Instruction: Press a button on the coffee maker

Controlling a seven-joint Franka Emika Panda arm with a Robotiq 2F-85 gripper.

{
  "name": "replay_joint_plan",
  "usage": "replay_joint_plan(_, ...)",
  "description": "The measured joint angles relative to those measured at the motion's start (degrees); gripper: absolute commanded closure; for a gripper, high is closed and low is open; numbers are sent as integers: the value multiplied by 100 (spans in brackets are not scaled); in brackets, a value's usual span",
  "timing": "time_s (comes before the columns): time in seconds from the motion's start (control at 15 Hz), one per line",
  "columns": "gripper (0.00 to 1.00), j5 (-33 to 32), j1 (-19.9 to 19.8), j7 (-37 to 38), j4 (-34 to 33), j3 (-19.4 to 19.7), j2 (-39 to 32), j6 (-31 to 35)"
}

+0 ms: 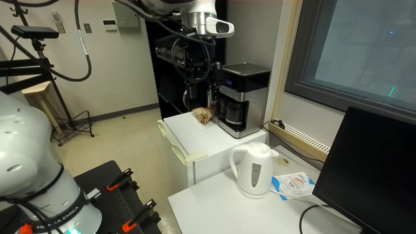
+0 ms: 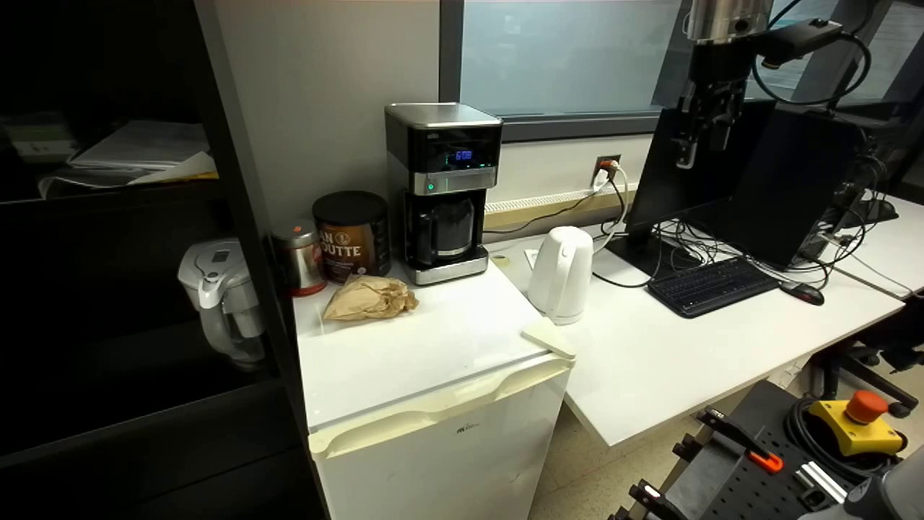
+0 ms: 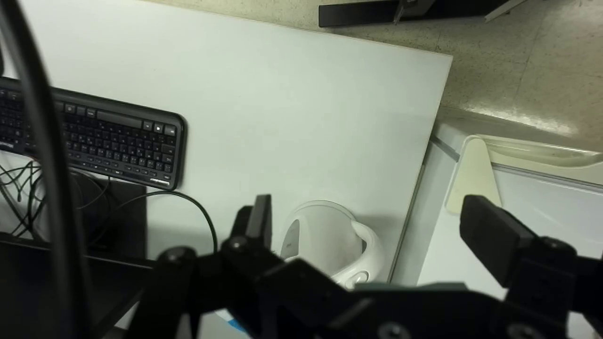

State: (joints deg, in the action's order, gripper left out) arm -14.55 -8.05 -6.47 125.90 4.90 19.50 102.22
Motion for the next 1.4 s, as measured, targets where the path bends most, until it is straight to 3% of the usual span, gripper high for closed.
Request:
replay_joint_plan(0.47,0,-9,165,-540,-15,0,-728,641)
replay_joint_plan(0.6,26,-55,251,-707,-44,-25,-1005,877)
replay_joint_plan(1.13,88,-1097,547,-866,-85,-323,-1729,1960)
replay_joint_plan(1.27,99,-1418,588,-866,-76,-376,-1817,2322)
replay_joint_plan(1.4,100,-1757,615,-858,-62,-407,-1885,2716)
